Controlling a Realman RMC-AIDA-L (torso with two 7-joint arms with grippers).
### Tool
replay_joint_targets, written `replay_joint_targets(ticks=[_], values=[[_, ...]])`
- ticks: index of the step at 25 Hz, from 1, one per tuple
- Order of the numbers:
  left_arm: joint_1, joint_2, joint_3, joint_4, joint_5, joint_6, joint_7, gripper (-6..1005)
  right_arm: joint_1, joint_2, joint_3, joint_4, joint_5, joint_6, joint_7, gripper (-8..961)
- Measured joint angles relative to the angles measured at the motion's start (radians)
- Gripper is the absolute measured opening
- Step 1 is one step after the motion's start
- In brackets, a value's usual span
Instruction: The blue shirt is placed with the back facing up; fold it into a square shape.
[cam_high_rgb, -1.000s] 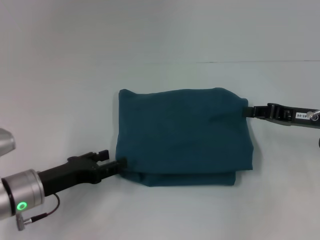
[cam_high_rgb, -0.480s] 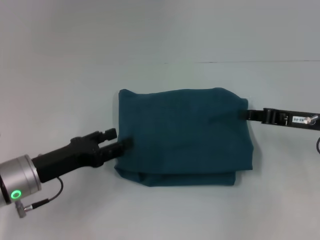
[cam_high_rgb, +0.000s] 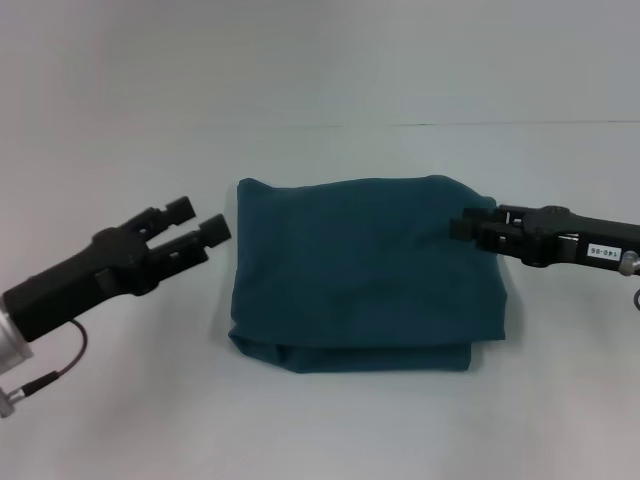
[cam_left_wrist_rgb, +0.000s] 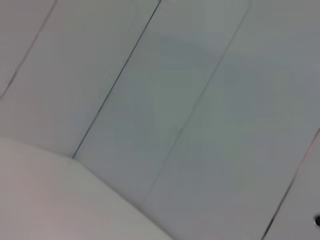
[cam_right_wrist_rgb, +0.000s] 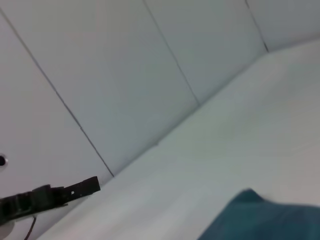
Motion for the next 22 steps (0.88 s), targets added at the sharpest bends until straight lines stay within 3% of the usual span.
replay_joint_targets(ticks=[2, 5, 11, 16, 22], values=[[0.007, 0.000, -0.021, 0.003, -0.005, 0.019, 0.014, 850, -0.005, 0.001, -0.003, -0.001, 0.015, -0.008, -0.035, 367], [0.017, -0.004, -0.038, 0.006, -0.014, 0.047, 0.055, 890, -0.006, 0.004, -0.012, -0.001, 0.016, -0.030, -0.086, 619], [0.032, -0.001, -0.031, 0.011, 0.016, 0.102, 0.133, 909, 0.008, 0.009, -0.092, -0.008, 0.009, -0.079, -0.139, 825], [0.028, -0.001, 0.008, 0.022, 0.097, 0.132, 0.169, 909, 0.022, 0.005, -0.171, -0.017, 0.009, -0.089, -0.129, 879], [0.031, -0.005, 0.030, 0.024, 0.114, 0.129, 0.171, 909, 0.025, 0.000, -0.198, -0.017, 0.008, -0.110, -0.123, 933]])
